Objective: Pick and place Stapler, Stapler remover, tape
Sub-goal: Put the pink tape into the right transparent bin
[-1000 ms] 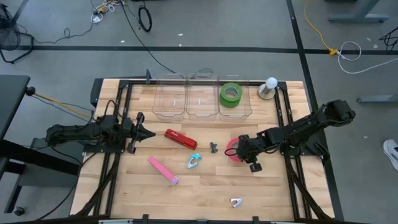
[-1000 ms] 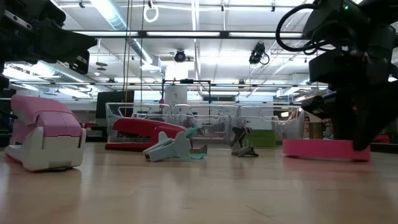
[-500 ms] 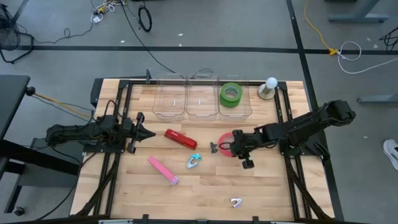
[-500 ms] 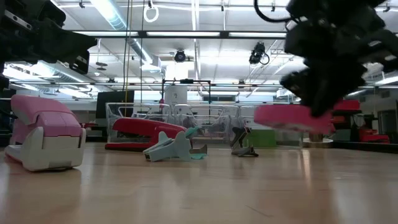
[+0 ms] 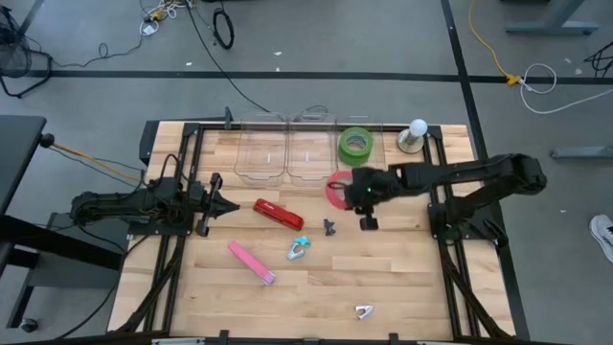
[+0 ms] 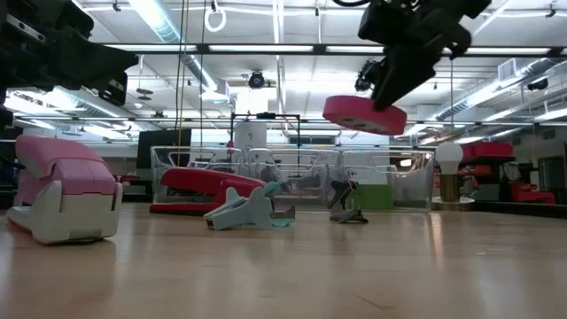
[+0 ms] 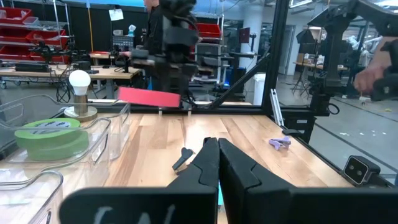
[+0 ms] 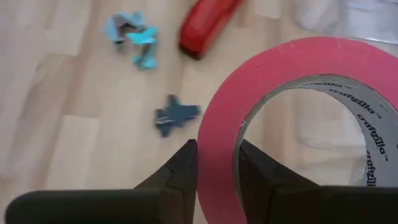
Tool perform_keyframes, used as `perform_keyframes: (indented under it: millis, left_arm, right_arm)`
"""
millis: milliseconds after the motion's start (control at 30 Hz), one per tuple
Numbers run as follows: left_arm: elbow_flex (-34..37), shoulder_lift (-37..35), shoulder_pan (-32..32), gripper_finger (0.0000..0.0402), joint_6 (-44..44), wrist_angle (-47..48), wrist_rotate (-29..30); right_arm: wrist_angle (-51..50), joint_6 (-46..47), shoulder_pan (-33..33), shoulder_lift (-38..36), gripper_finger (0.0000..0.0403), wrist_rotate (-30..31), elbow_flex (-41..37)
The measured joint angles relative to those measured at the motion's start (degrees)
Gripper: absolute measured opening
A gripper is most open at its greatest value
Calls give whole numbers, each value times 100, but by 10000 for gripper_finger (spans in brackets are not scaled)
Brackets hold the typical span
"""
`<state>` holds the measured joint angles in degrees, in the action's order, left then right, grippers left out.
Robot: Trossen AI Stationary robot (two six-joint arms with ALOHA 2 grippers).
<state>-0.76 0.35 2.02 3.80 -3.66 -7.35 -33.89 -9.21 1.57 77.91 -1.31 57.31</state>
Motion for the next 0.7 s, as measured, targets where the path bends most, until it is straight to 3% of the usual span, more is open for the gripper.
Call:
perform_keyframes:
  millis: [700]
  left_arm:
    - [0,0,1,3,2,0,0]
  right_arm:
    - [-252,-1141,2661,0,91,9,108]
